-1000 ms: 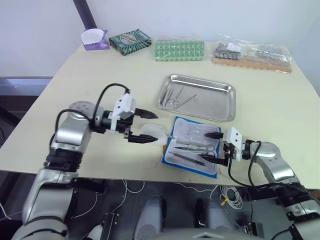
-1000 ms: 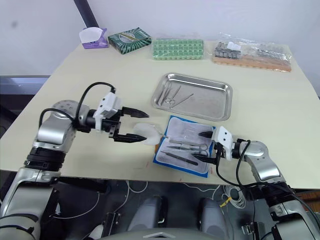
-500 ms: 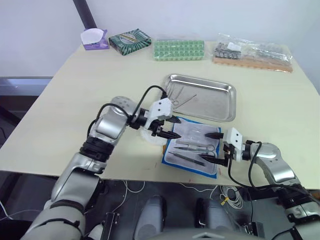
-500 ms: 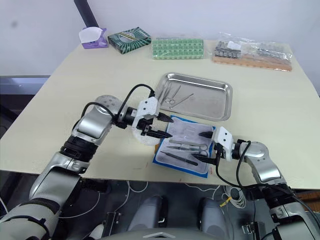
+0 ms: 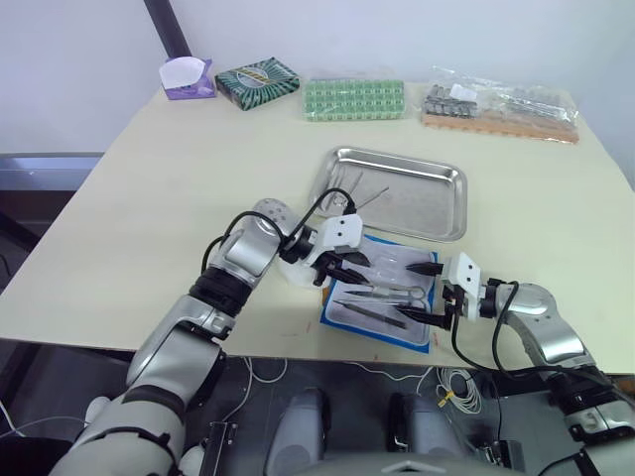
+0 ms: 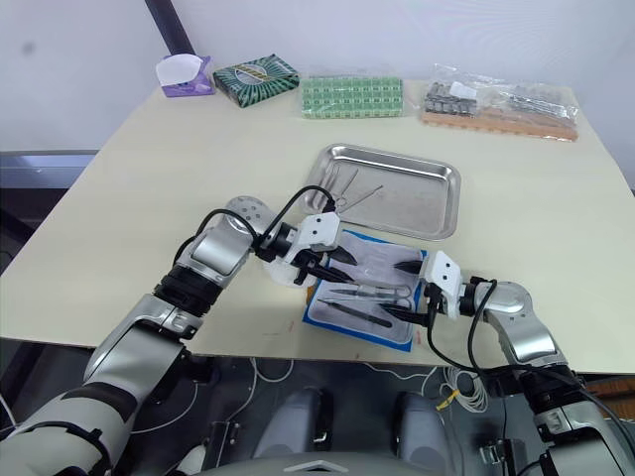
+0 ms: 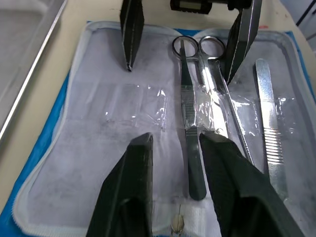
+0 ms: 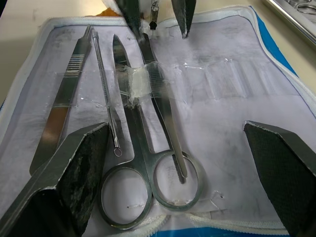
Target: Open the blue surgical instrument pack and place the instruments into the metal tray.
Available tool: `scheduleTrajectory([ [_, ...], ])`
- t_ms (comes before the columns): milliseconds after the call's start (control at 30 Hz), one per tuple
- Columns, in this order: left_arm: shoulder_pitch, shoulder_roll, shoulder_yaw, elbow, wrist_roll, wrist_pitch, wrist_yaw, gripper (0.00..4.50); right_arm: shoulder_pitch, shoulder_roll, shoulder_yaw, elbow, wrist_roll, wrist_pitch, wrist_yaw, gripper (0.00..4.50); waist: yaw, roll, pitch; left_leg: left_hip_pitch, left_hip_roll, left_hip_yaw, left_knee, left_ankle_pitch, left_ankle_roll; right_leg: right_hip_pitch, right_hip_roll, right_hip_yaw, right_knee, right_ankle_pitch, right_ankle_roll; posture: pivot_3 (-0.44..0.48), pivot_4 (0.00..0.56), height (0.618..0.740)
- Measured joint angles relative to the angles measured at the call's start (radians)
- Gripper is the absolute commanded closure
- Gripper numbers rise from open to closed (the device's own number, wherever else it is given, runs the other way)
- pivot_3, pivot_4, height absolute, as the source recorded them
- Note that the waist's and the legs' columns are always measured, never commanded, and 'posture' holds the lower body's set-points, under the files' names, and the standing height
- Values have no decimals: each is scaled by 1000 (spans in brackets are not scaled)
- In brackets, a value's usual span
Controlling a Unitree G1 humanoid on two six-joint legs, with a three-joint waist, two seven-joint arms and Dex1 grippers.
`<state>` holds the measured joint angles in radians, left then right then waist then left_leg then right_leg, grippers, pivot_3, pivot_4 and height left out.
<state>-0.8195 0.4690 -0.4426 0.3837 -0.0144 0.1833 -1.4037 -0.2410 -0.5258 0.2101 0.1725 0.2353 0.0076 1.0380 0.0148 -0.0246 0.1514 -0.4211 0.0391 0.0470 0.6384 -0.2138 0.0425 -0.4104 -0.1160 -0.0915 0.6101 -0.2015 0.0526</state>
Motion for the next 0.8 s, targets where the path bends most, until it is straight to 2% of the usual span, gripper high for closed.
scheduleTrajectory([
  [700,-19,-43,-29,59,83,-27,2,2676,0,2,0,0,0,12,-18,0,0,0,0,0,0,-2,8,0,0,1,0,0,8,0,0,0,150,740],
  [733,-22,-46,-31,62,90,-28,2,3102,0,2,0,0,0,14,-23,0,0,0,0,0,0,-2,8,0,0,1,0,0,8,0,0,0,150,740],
  [800,-22,-47,-34,63,91,-30,1,3565,0,2,0,0,0,17,-26,0,0,0,0,0,1,-2,10,0,0,1,0,0,10,0,0,0,150,740],
])
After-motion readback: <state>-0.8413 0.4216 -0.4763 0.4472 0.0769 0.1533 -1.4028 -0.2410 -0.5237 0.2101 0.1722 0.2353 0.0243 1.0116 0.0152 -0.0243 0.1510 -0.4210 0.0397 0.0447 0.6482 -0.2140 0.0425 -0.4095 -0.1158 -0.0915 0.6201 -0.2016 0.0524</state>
